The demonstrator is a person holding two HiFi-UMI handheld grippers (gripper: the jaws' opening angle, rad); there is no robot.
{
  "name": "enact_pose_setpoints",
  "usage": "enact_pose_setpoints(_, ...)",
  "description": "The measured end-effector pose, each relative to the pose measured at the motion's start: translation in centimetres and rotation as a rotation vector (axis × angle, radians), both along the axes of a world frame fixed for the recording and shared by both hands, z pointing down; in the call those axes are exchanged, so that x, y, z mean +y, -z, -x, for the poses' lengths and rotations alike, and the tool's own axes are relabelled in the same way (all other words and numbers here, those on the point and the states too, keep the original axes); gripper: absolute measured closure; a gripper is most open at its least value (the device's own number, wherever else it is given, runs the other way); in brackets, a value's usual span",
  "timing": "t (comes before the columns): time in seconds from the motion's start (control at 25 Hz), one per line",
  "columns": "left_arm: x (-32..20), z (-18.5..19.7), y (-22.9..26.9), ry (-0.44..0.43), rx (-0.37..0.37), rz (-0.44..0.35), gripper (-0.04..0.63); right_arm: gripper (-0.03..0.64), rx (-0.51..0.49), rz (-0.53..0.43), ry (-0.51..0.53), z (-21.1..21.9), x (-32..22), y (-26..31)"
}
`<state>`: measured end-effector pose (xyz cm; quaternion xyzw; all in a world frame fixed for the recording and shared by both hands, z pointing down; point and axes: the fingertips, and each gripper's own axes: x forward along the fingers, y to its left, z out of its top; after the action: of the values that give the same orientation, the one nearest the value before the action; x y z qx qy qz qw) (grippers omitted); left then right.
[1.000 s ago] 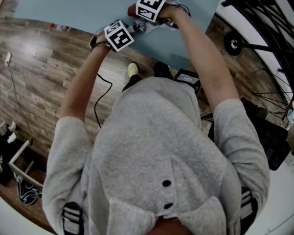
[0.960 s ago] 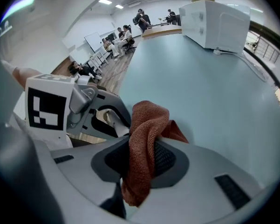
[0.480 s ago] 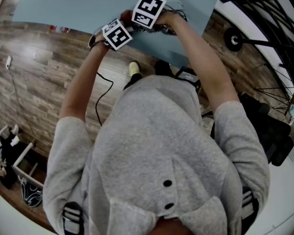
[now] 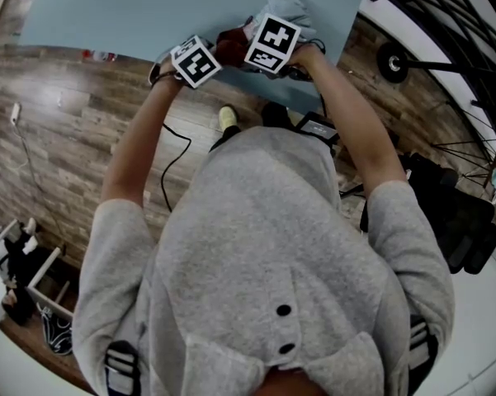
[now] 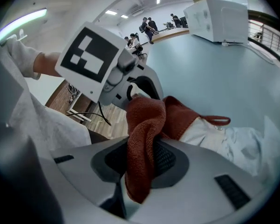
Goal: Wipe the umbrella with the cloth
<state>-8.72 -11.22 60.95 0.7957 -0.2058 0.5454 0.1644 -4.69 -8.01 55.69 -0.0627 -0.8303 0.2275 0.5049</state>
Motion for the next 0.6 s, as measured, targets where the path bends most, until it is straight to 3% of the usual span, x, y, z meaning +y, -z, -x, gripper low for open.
enact_pose_setpoints(0.24,0.2,-0.1,0.1,-0.007,-0.003,-0.004,0.437,0.512,0.088,-0.043,-0.009,-2.9,0.7,-3.0)
enact_pose_setpoints(0.4,0.3,0.0,0.0,-0.013,-0.006,-0.007,0.439,0.512,0.048,-0.023,-0.197,-4.9,-1.4,-3.3)
enact_pose_setpoints(0.6,0.2,0.0,0.1,-0.008,-0.005,-0.006,0.439,0.512,0.044,-0.033,-0.320,-7.8,-3.5,-3.1)
